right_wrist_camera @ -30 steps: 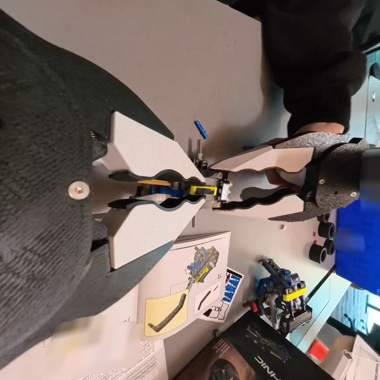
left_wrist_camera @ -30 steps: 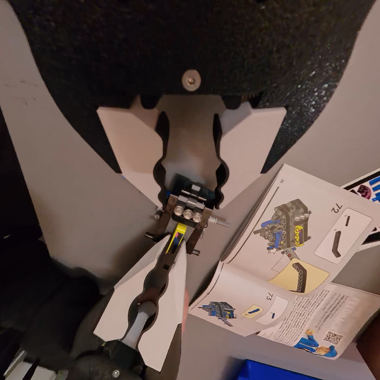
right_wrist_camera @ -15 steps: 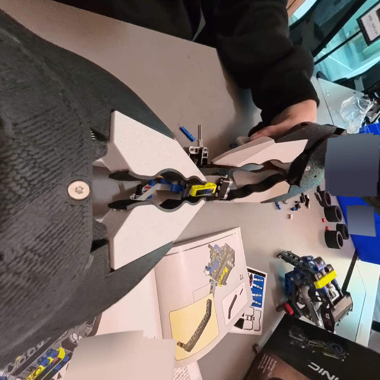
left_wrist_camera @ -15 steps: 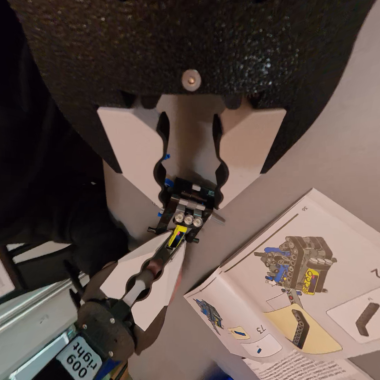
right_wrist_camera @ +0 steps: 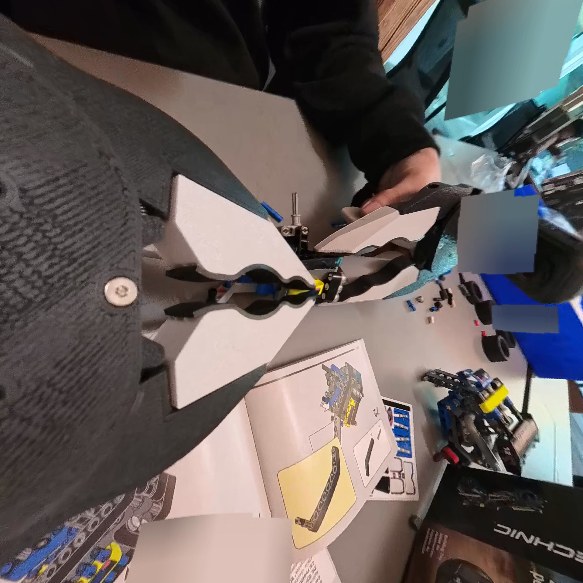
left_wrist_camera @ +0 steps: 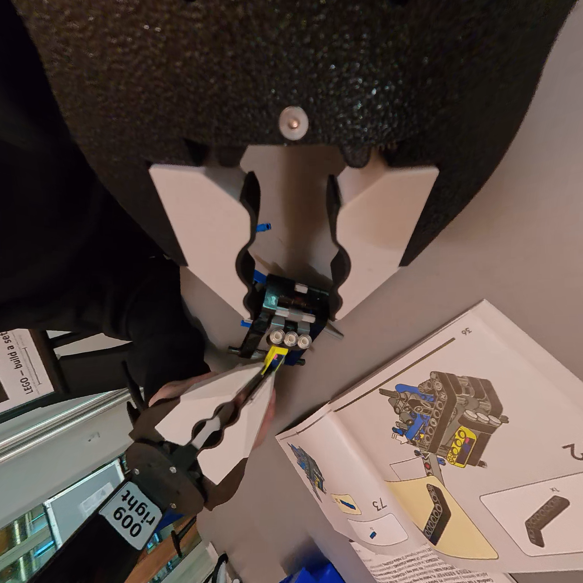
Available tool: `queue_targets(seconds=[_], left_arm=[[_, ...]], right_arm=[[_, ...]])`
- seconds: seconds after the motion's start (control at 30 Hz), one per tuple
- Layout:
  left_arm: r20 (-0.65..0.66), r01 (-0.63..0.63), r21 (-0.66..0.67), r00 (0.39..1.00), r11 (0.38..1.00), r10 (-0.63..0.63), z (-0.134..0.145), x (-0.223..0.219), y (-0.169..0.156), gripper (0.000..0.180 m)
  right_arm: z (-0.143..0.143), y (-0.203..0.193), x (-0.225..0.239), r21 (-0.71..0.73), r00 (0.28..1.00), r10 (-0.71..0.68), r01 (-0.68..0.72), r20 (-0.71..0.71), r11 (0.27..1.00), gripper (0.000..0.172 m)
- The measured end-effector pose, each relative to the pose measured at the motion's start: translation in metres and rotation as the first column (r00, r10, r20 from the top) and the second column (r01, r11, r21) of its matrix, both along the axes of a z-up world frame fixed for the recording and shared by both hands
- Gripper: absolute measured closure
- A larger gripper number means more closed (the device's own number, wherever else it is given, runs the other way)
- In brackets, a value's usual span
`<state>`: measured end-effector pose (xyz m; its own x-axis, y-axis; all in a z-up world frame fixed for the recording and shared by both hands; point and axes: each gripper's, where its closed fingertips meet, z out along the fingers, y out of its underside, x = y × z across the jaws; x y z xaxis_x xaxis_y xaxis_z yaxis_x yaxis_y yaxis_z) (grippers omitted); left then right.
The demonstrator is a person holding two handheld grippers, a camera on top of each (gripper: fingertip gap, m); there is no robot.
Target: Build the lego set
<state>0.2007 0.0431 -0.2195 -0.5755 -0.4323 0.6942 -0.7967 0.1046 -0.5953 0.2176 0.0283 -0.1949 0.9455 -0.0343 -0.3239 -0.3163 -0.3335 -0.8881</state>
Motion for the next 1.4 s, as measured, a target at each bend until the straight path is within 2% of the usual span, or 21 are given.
queue_targets(seconds=[0.03, 0.13, 0.3, 0.43, 0.6, 0.77, 0.83, 0.93, 1.0, 1.1, 1.4], left_arm=[[-0.004, -0.006, 0.010, 1.000, 1.000, 0.006, 0.000, 0.000, 0.000, 0.138], [-0.042, -0.032, -0.001, 0.999, 0.999, 0.032, 0.000, 0.000, 0.001, 0.138], [-0.124, -0.066, -0.119, 0.991, 0.991, 0.051, 0.004, 0.002, 0.005, 0.138], [-0.152, -0.081, -0.192, 0.987, 0.978, 0.052, 0.008, 0.003, 0.009, 0.139], [-0.161, -0.083, -0.211, 0.986, 0.974, 0.049, 0.007, 0.003, 0.009, 0.140], [-0.144, -0.076, -0.224, 0.989, 0.972, 0.044, 0.008, 0.002, 0.009, 0.140], [-0.109, -0.067, -0.245, 0.993, 0.967, 0.042, 0.012, 0.002, 0.011, 0.140], [-0.065, -0.057, -0.279, 0.997, 0.959, 0.040, 0.019, 0.002, 0.013, 0.141], [-0.040, -0.054, -0.275, 0.998, 0.960, 0.045, 0.020, 0.003, 0.014, 0.141], [-0.030, -0.046, -0.271, 0.999, 0.961, 0.039, 0.019, 0.002, 0.014, 0.141], [0.054, -0.027, -0.273, 0.998, 0.962, 0.043, 0.026, 0.003, 0.012, 0.142]], right_arm=[[0.003, -0.001, 0.001, 0.026, 1.000, -0.004, 0.004, -0.022, 1.000, 0.172], [0.009, -0.004, 0.007, 0.070, 0.996, -0.029, 0.035, -0.087, 0.997, 0.172], [0.009, -0.004, 0.009, 0.075, 0.994, -0.034, 0.041, -0.102, 0.996, 0.169], [0.011, 0.000, 0.007, 0.077, 1.000, -0.027, 0.028, -0.010, 0.997, 0.171], [0.013, 0.001, 0.007, 0.076, 0.993, -0.025, 0.016, 0.114, 0.997, 0.172], [0.015, -0.004, -0.009, 0.075, 0.974, 0.083, -0.101, 0.211, 0.992, 0.169], [0.009, -0.008, -0.007, 0.026, 0.944, 0.092, -0.105, 0.318, 0.994, 0.166], [0.003, -0.008, -0.013, -0.014, 0.882, 0.128, -0.136, 0.453, 0.991, 0.148], [0.002, -0.005, -0.013, -0.025, 0.834, 0.126, -0.134, 0.537, 0.991, 0.144], [0.003, -0.003, -0.011, -0.034, 0.770, 0.110, -0.115, 0.628, 0.993, 0.147], [0.006, 0.002, -0.015, -0.050, 0.619, 0.114, -0.119, 0.777, 0.992, 0.155]])
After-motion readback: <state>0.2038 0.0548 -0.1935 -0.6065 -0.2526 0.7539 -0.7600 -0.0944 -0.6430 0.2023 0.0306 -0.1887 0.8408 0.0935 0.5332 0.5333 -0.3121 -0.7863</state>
